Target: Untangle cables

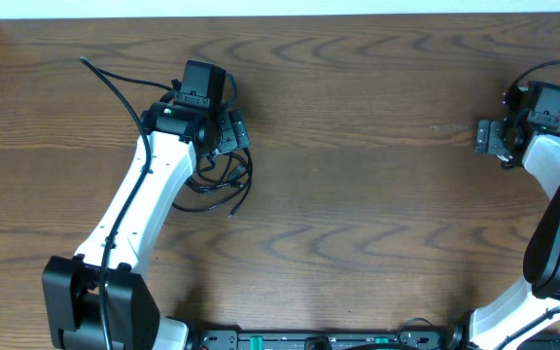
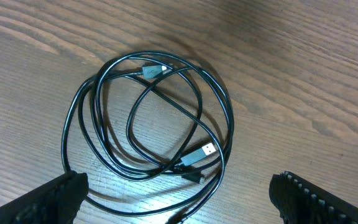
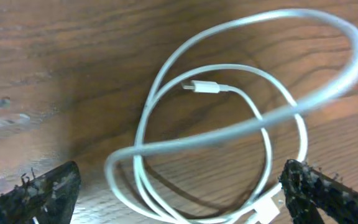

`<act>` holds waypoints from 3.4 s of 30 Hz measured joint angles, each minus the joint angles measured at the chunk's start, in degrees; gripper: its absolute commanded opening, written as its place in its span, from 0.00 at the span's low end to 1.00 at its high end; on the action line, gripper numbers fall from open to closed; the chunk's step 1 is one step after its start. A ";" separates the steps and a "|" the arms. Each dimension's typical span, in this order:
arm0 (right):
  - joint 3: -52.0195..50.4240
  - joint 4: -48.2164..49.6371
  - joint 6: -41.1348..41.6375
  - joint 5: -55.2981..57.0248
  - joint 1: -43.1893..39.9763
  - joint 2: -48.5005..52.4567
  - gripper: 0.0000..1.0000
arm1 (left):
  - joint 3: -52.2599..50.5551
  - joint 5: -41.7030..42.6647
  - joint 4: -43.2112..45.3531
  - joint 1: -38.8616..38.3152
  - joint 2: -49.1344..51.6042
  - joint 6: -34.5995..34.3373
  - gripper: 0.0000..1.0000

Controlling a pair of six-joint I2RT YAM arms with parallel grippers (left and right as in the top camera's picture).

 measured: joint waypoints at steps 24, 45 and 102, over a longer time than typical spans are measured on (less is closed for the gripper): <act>0.02 -15.69 27.93 -3.54 9.42 -12.50 0.99 | 0.00 0.00 0.00 0.00 0.00 0.00 0.98; 0.04 -11.91 32.74 -22.53 26.88 -11.69 0.13 | 0.00 0.00 0.00 0.00 0.00 0.00 0.98; 0.55 18.69 19.39 -22.71 54.51 10.08 0.01 | 0.02 0.00 -0.02 0.00 0.00 0.00 0.98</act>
